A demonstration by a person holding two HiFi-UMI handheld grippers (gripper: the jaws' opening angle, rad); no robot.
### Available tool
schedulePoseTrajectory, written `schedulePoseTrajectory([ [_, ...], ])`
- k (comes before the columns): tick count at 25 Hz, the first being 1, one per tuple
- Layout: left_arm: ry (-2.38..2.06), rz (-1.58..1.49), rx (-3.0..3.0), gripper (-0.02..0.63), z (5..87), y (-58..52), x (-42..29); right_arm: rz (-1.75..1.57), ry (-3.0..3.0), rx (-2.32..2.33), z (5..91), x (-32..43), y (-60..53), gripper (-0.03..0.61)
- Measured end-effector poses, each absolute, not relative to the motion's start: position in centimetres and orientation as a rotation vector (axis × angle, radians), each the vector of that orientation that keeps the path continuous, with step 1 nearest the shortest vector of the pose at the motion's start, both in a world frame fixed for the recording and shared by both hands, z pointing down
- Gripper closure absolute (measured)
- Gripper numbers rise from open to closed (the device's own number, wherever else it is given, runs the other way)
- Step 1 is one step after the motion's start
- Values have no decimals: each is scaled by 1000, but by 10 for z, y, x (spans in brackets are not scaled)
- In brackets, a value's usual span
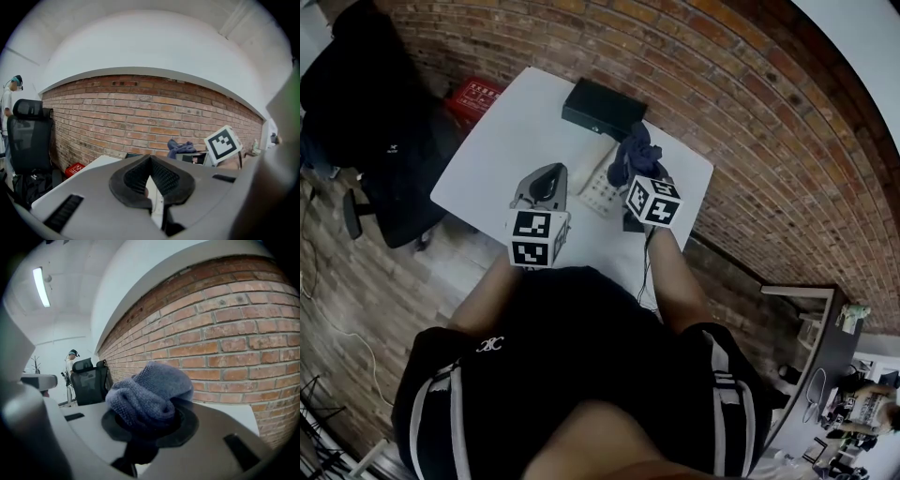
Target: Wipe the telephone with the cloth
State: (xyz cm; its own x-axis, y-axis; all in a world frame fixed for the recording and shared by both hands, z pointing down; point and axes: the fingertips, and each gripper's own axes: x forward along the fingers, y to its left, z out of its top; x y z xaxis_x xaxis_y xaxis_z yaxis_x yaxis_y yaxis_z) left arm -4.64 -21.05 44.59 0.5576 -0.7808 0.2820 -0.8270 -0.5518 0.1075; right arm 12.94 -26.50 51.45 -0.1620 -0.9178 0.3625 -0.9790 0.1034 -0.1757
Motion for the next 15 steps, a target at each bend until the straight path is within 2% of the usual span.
schedulePoseTrajectory([
  [9, -1349, 292, 2529, 621, 451, -219, -44, 878, -1926, 1914, 602, 144, -312, 512],
  [15, -1400, 292, 2524, 621, 446, -219, -56, 853, -1780, 1786, 649, 145, -311, 509],
])
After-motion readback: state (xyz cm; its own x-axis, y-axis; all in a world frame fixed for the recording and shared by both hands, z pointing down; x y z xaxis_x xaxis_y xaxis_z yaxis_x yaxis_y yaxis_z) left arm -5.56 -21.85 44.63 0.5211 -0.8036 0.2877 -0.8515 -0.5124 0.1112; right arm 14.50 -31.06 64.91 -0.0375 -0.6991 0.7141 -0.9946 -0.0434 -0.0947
